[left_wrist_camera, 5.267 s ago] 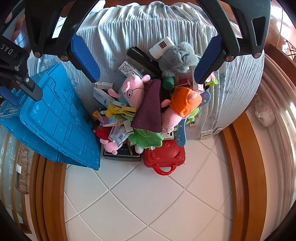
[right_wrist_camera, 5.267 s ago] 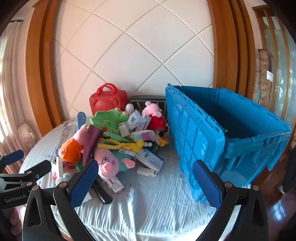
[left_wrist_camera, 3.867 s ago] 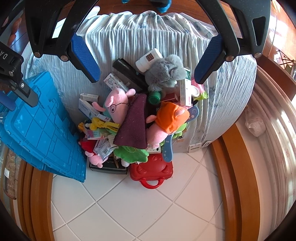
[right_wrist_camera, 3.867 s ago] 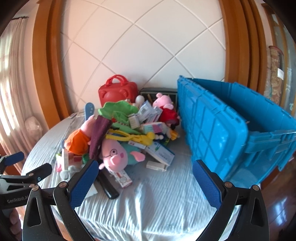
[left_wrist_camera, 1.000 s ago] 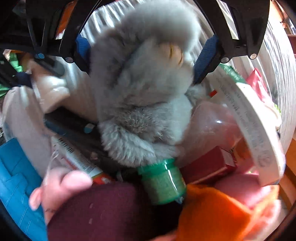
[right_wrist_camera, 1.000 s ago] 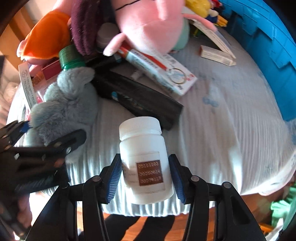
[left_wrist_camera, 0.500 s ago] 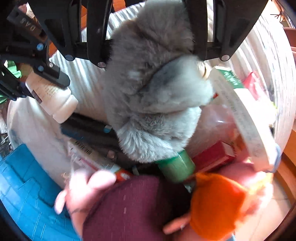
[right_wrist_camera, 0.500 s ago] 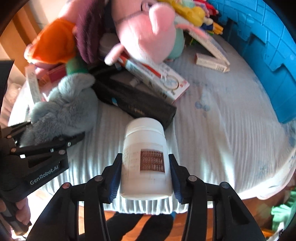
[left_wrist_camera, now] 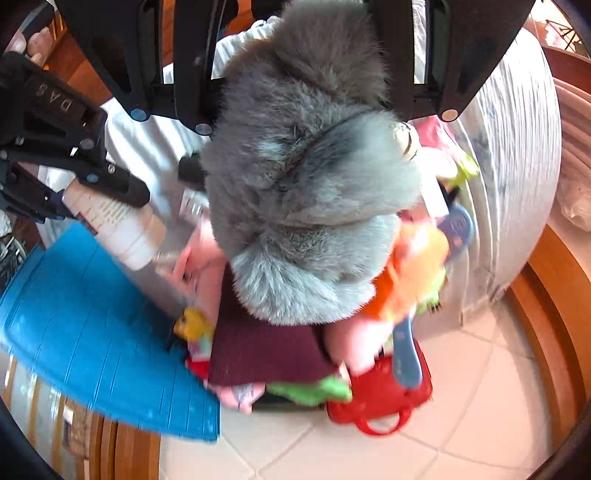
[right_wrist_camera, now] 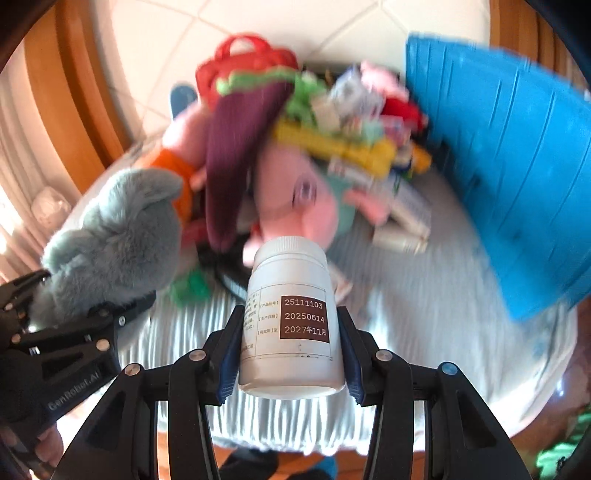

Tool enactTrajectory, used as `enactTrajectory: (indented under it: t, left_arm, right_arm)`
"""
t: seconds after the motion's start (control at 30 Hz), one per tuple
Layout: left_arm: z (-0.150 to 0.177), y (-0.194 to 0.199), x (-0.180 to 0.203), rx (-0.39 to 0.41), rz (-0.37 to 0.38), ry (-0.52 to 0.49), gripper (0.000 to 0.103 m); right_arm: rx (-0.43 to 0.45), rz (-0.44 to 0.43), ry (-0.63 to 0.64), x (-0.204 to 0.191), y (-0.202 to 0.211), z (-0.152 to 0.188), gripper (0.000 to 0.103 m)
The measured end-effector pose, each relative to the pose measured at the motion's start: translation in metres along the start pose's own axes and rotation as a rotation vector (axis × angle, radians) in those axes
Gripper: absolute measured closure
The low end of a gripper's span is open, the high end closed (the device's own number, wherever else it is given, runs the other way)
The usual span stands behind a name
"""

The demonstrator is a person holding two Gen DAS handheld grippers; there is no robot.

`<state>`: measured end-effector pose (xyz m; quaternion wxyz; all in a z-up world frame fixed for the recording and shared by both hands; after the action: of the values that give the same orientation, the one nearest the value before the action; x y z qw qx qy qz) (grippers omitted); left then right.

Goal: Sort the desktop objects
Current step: 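Lift the rabbit and white bottle and carry both over the blue bin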

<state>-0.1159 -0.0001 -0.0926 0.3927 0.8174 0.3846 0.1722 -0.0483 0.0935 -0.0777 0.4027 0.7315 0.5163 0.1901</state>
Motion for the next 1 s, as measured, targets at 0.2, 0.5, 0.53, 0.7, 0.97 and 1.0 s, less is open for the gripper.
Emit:
enactTrajectory:
  t: [0.2,0.5,0.53,0.7,0.97,1.0]
  left_arm:
    - [0.005,0.03,-0.023,0.126,0.001,-0.017,0.06]
    - [-0.024,0.066,-0.016,0.261,0.049,-0.063,0.06]
    - [-0.027,0.07,-0.013,0.27,0.06,-0.07,0.059]
    - [-0.053,0.089,0.013,0.331,0.106,-0.117,0.059]
    - [-0.121,0.103,0.108,0.417,0.144,-0.135,0.059]
    - [-0.133,0.104,0.125,0.427,0.154,-0.13,0.06]
  right_arm:
    - [0.138,0.03,0.023,-0.004,0.041,-0.042,0.057]
    - [0.278,0.126,0.007,0.003,0.086,-0.083,0.057]
    - [0.287,0.133,0.002,0.007,0.087,-0.087,0.057]
    - [0.354,0.188,-0.021,0.035,0.112,-0.11,0.057]
    - [0.475,0.287,-0.015,0.128,0.163,-0.154,0.057]
    - [0.486,0.296,-0.008,0.144,0.169,-0.16,0.057]
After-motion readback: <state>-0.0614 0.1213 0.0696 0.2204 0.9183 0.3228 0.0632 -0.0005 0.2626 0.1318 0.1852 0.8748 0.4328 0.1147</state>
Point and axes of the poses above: each gripper's, at about its wrist camera, not at the fingertips, and y roughly against the way its jaws point, x to its right, z to its underside, the point moved 3 cm from there along -y, roughly the way its jaws point, and after that the axes turned 7 degrees about -y, right-handed, at the moved point
